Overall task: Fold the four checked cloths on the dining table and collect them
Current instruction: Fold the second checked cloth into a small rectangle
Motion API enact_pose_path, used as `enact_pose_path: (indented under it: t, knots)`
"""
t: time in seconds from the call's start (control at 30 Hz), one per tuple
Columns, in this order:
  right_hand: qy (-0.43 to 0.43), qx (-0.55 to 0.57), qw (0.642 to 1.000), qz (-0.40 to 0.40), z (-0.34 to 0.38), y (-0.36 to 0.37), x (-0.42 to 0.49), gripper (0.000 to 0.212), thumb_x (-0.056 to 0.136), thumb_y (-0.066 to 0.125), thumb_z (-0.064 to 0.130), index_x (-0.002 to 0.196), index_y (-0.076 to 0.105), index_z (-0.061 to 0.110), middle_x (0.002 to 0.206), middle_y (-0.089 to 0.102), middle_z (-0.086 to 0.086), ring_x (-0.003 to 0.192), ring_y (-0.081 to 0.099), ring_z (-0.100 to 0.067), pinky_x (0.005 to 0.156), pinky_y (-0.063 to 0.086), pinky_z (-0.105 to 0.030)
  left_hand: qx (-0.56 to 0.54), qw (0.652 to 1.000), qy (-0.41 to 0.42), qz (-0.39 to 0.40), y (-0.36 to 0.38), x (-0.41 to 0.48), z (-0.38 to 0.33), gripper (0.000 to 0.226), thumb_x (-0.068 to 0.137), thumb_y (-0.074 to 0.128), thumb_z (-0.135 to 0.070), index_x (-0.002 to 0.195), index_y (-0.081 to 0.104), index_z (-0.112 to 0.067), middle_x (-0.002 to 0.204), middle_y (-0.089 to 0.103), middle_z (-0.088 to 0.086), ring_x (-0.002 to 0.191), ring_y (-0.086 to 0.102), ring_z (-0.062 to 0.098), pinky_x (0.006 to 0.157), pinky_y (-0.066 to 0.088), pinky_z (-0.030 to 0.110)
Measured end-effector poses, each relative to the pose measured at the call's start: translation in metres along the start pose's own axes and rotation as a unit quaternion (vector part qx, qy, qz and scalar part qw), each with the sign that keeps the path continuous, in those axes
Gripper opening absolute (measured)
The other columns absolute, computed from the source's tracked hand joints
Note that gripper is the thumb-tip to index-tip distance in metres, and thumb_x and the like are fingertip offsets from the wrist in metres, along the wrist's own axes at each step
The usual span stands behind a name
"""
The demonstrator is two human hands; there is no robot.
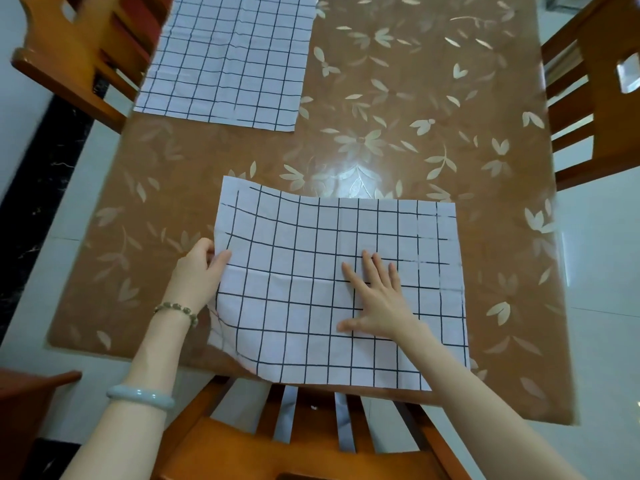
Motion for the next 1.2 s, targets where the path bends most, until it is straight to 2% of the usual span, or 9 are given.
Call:
enact_pose_path:
  t: [0.13,0.27,0.53,0.67,0.87,0.93,1.0,1.1,1.2]
  knots:
    - [0.002,-0.007,1.0,0.003,0.006,0.001,0.004,0.121,0.066,0.06,0.076,0.148,-0.017,0.033,0.152,-0.033,-0.012,0.138,-0.034,-0.03,0.113,-0.018,-0.051,0.044,0.998,0.044,-0.011,-0.018,-0.016,-0.024,0.03,0.098,0.043,-0.039,0.087,0.043,-0.011,0.069,0.053,0.009,0.057,0.05,0.029,0.05,0.041,0.039]
    - [0.003,-0.003,1.0,-0.009,0.009,-0.002,0.002,0.119,0.066,0.061,0.075,0.149,-0.013,0.034,0.154,-0.03,-0.011,0.14,-0.031,-0.03,0.113,-0.016,-0.053,0.054,0.996,0.072,-0.005,-0.026,-0.034,-0.052,0.022,0.1,0.041,-0.035,0.102,0.043,-0.013,0.078,0.054,0.01,0.065,0.053,0.031,0.06,0.048,0.045]
    - [-0.014,0.027,0.999,-0.022,0.019,0.011,-0.029,0.105,0.073,0.063,0.064,0.151,0.0,0.033,0.156,-0.025,-0.011,0.141,-0.029,-0.028,0.115,-0.015,-0.051,0.059,0.99,0.125,0.0,-0.024,-0.064,-0.103,0.016,0.1,0.04,-0.028,0.101,0.04,-0.013,0.059,0.046,0.006,0.049,0.041,0.021,0.047,0.029,0.032]
    - [0.003,0.167,0.985,-0.051,0.015,0.01,-0.042,0.083,0.084,0.061,0.053,0.151,0.02,0.026,0.16,-0.008,-0.009,0.146,-0.014,-0.022,0.119,-0.003,-0.042,0.038,0.99,0.139,0.004,-0.006,-0.08,-0.138,0.009,0.098,0.04,-0.019,0.095,0.038,-0.011,0.056,0.042,0.004,0.044,0.033,0.018,0.042,0.023,0.028]
    - [0.117,0.589,0.773,-0.205,-0.028,-0.063,-0.07,0.024,0.095,0.056,0.027,0.116,0.062,0.017,0.12,0.061,0.0,0.115,0.055,-0.014,0.101,0.046,-0.033,0.038,0.987,0.151,0.032,0.039,-0.104,-0.192,0.018,0.092,0.045,-0.018,0.109,0.038,-0.02,0.074,0.055,0.003,0.062,0.058,0.023,0.054,0.047,0.034]
    - [0.113,0.723,0.656,-0.182,-0.037,-0.081,-0.073,0.023,0.095,0.055,0.027,0.108,0.065,0.01,0.111,0.064,-0.004,0.108,0.061,-0.02,0.085,0.054,-0.032,0.023,0.984,0.168,0.052,0.062,-0.112,-0.206,0.027,0.093,0.046,-0.023,0.119,0.039,-0.021,0.08,0.058,0.002,0.071,0.064,0.027,0.068,0.055,0.039]
    - [0.112,0.785,0.592,-0.14,-0.043,-0.091,-0.072,0.034,0.094,0.051,0.035,0.108,0.065,0.007,0.106,0.066,-0.005,0.098,0.065,-0.02,0.07,0.055,-0.029,0.001,0.979,0.187,0.077,0.087,-0.12,-0.218,0.034,0.093,0.048,-0.028,0.125,0.038,-0.021,0.093,0.06,0.003,0.081,0.066,0.026,0.075,0.055,0.041]
    - [0.106,0.799,0.585,-0.09,-0.054,-0.092,-0.068,0.051,0.084,0.053,0.053,0.104,0.065,0.008,0.092,0.066,-0.005,0.082,0.063,-0.019,0.07,0.05,-0.028,0.0,0.967,0.218,0.132,0.123,-0.133,-0.232,0.044,0.093,0.053,-0.035,0.131,0.038,-0.019,0.116,0.056,0.001,0.103,0.058,0.021,0.089,0.048,0.035]
    - [0.153,0.759,0.62,-0.122,-0.085,-0.08,-0.065,0.042,0.074,0.073,0.044,0.092,0.063,0.007,0.095,0.058,-0.009,0.092,0.058,-0.023,0.084,0.044,-0.035,-0.016,0.961,0.238,0.137,0.139,-0.137,-0.232,0.049,0.093,0.054,-0.038,0.134,0.042,-0.015,0.124,0.052,0.001,0.115,0.05,0.016,0.096,0.041,0.028]
Point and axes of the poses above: each hand's wrist, its own x-axis towards the middle knuckle, its own y-axis out of the palm, z = x × y, the point moved 8 cm from there along x, towards the middle knuckle
